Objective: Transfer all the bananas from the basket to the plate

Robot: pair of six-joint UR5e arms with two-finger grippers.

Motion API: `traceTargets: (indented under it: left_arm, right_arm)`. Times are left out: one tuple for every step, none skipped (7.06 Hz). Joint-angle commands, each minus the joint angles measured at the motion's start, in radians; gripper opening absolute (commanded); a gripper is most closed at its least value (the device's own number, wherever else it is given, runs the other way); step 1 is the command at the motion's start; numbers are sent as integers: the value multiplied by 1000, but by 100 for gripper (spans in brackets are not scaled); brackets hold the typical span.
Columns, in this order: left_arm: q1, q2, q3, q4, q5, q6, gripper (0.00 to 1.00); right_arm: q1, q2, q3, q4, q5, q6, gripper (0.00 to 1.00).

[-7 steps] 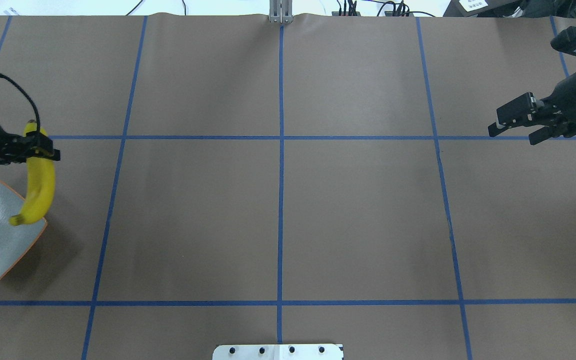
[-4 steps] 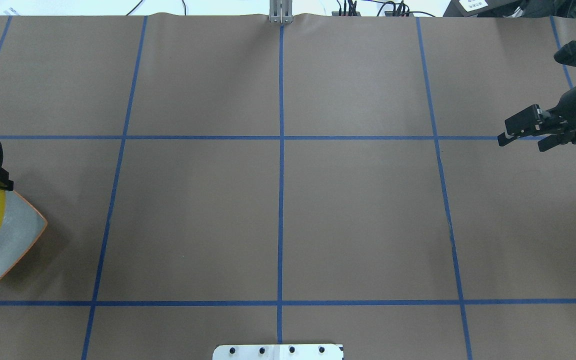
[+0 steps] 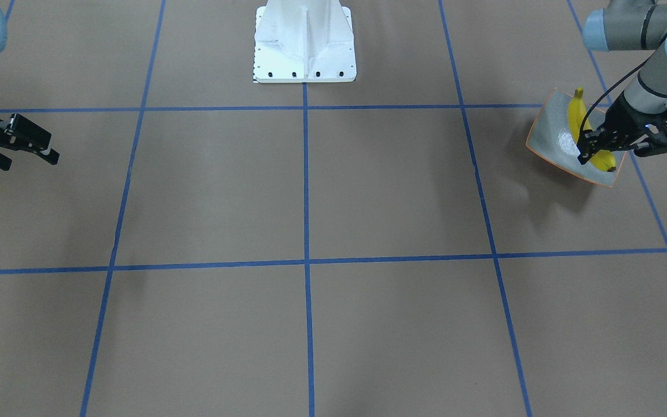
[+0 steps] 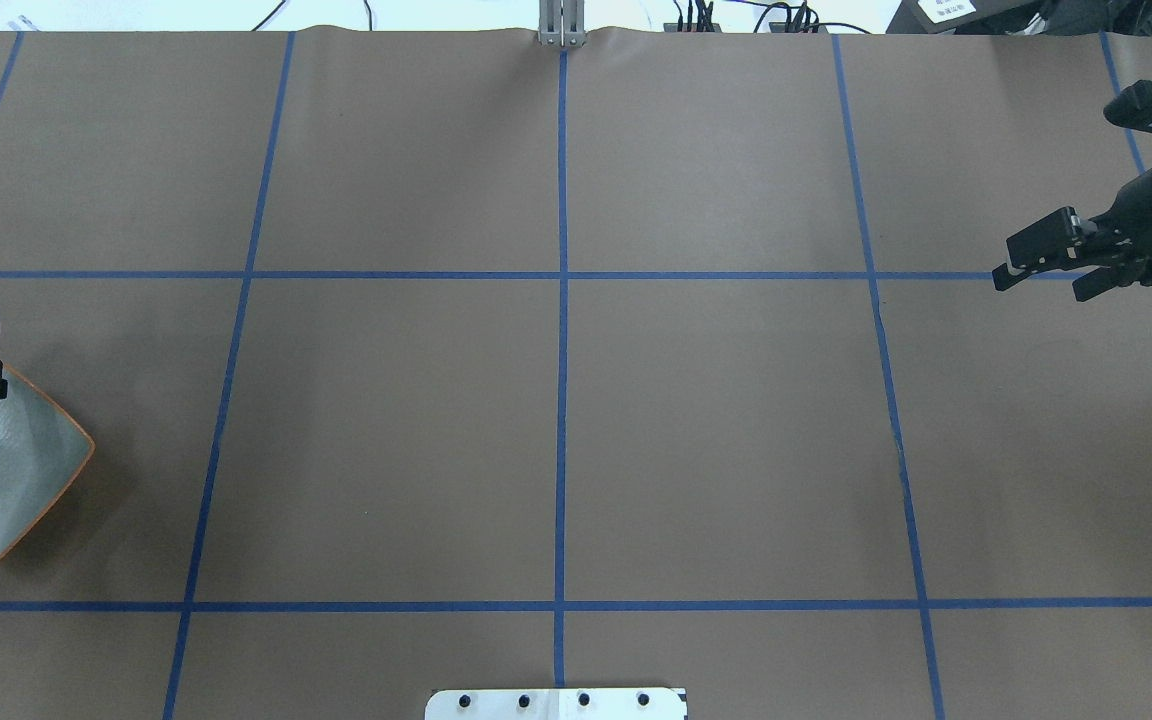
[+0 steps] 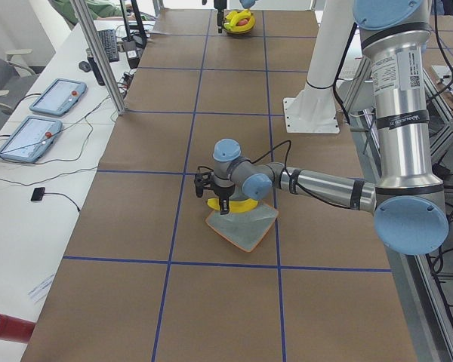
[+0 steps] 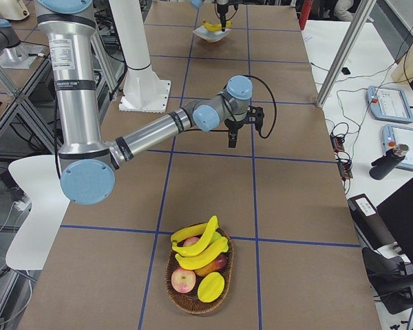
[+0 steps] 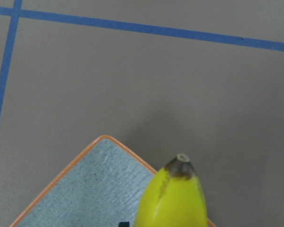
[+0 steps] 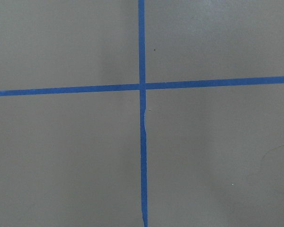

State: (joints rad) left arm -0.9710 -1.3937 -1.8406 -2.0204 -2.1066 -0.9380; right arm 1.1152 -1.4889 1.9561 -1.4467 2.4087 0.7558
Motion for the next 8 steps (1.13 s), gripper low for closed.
traceTargets:
  left_arm:
    - [0,8,0,-10,2,-2,99]
    - [-2,25,1,-44,2,-1,100]
    - [-2,44,3,-85,2,1,100]
    - [-2,45,-2,-93,2,1,100]
    - [-24,35,-5,-93,2,7,100]
    - [-84,25,-9,-86,-6,95,100]
    - [-127,10,-3,-69,-9,172,100]
    - [-144,-28,-9,7,-10,194,100]
  right_arm:
    - [0,-1,0,0,0,0,100]
    - [0,-2,0,0,0,0,100]
    - [0,-5,-2,0,0,0,100]
    - [0,-5,-8,0,0,-1,100]
    - [5,-8,-11,0,0,-3,100]
    - [24,-11,-22,-1,0,-24,100]
    - [50,-40,-40,-3,-3,-105,100]
    - [89,-60,-83,-6,-25,-231,100]
